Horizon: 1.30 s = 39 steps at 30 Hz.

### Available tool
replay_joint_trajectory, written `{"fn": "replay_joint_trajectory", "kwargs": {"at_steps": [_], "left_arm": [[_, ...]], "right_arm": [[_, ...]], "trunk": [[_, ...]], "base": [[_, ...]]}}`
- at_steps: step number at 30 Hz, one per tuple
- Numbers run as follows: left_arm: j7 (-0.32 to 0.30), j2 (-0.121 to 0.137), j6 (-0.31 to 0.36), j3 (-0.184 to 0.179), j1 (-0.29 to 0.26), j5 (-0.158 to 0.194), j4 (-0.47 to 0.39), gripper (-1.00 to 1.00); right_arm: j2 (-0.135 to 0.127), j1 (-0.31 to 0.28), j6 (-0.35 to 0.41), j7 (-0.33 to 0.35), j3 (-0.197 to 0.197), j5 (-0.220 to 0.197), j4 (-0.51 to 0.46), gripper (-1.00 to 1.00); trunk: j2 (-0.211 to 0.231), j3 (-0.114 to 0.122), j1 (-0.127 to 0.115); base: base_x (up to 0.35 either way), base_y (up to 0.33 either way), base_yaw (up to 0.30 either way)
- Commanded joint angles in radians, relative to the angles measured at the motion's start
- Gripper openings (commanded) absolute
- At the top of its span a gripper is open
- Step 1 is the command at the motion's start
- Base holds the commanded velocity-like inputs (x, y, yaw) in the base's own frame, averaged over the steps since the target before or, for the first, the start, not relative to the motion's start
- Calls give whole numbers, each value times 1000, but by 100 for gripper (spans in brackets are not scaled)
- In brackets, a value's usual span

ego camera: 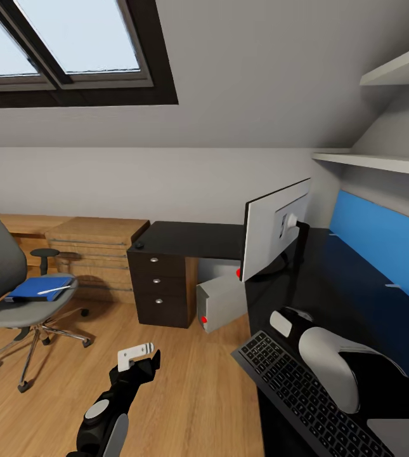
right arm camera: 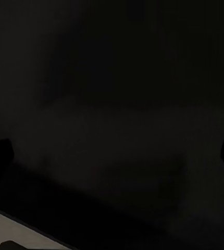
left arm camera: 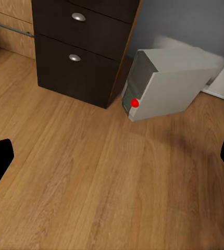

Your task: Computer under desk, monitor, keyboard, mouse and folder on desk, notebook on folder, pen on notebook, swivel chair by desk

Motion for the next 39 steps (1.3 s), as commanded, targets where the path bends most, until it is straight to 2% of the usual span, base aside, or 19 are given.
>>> {"fn": "replay_joint_trajectory", "kwargs": {"at_steps": [1, 5, 9, 17, 24, 26, 30, 39], "left_arm": [[9, 0, 4, -2, -1, 11, -1, 100], [9, 0, 4, -2, -1, 11, -1, 100], [9, 0, 4, -2, -1, 11, 0, 100], [9, 0, 4, -2, -1, 10, 0, 100], [9, -1, 4, -2, -1, 9, 1, 100], [9, -1, 4, -2, -1, 9, 2, 100], [9, 0, 4, -2, -1, 9, 2, 100], [7, 3, 5, -2, -1, 10, 9, 100]], "right_arm": [[1, -1, 4, -11, -7, 14, -1, 100], [3, -1, 4, -36, -7, 61, -1, 100], [5, -1, 3, -45, -8, 89, -1, 100], [6, -1, 3, -40, -9, 104, -1, 100], [6, -1, 2, -36, -9, 154, 1, 100], [7, -1, 2, -35, -9, 165, 3, 100], [8, -1, 2, -35, -9, 174, 6, 100], [9, -1, 2, -22, -9, 177, 9, 100]], "trunk": [[-1, -1, 0], [-1, -1, 0], [-1, -1, 0], [-1, -1, 0], [-1, -1, 0], [-15, -7, 8], [-43, -20, 23], [-43, -20, 23]], "base": [[0, 0, 0], [0, 0, 0], [0, 0, 0], [0, 0, 0], [0, 0, 0], [0, 0, 0], [0, 0, 0], [0, 0, 0]]}}
